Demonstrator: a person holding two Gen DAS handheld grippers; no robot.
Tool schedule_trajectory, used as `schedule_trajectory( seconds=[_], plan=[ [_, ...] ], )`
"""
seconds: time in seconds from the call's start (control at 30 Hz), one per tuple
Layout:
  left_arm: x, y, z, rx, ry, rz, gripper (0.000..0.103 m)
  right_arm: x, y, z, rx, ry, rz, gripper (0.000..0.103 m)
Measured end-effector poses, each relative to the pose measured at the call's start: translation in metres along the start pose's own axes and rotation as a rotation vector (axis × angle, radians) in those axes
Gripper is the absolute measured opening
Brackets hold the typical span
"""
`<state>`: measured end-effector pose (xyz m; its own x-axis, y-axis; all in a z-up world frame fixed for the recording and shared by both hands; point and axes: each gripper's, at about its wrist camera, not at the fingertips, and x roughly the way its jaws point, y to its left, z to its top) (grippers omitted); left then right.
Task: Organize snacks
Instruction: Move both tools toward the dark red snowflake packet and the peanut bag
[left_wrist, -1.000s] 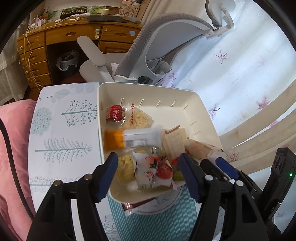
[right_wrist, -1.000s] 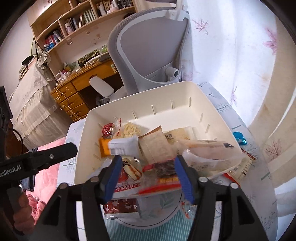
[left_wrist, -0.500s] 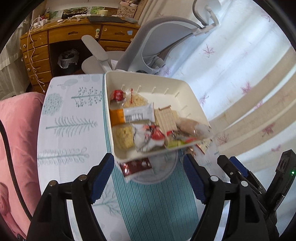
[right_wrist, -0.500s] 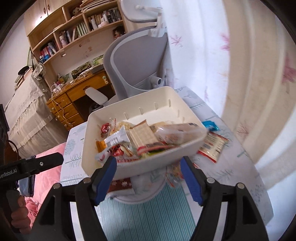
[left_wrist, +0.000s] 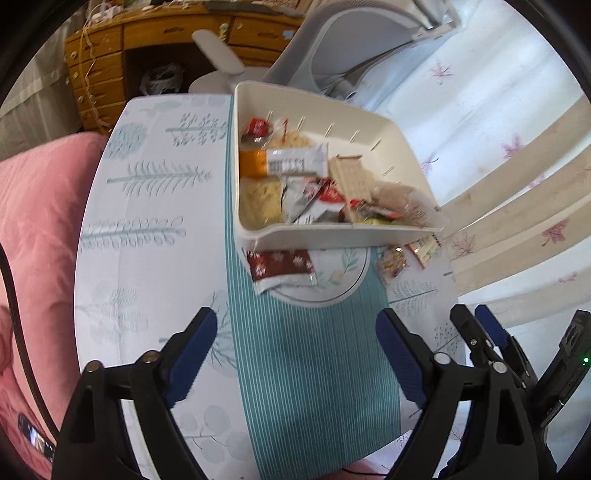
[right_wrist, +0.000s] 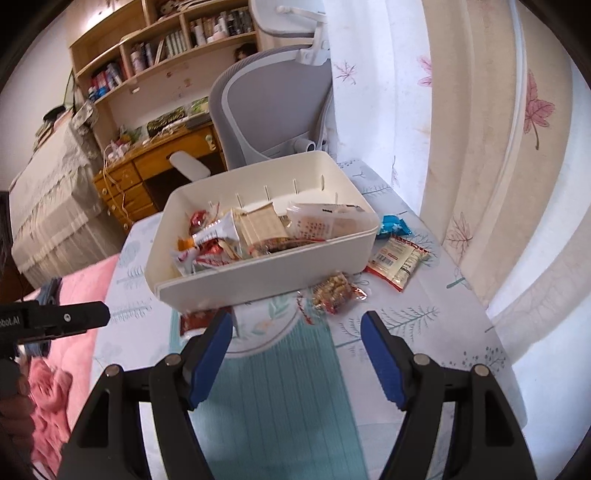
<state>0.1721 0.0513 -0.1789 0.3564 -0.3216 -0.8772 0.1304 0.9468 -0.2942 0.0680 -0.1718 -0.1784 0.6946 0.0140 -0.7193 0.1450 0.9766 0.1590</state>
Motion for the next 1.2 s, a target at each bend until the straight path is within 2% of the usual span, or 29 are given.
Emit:
schedule_trajectory(
  seconds=[0.27,0.7,0.97,1.2],
  plan=[
    [0.030,-0.008,-0.010,-0.100,0.034,0.086,0.089,0.018,-0.019,0.001,-0.133,0.016,0.042,0.072],
    [0.097,-0.024,0.000,-0.230,0.033,0.196,0.089,0.072,-0.048,0.004,-0.296,0.083,0.134,0.072],
    [0.135,-0.019,0.006,-0.264,0.009,0.240,0.089,0.113,-0.053,0.001,-0.356,0.105,0.159,0.072],
    [0.162,-0.012,0.012,-0.277,0.023,0.307,0.089,0.134,-0.050,-0.002,-0.393,0.113,0.174,0.072]
  ],
)
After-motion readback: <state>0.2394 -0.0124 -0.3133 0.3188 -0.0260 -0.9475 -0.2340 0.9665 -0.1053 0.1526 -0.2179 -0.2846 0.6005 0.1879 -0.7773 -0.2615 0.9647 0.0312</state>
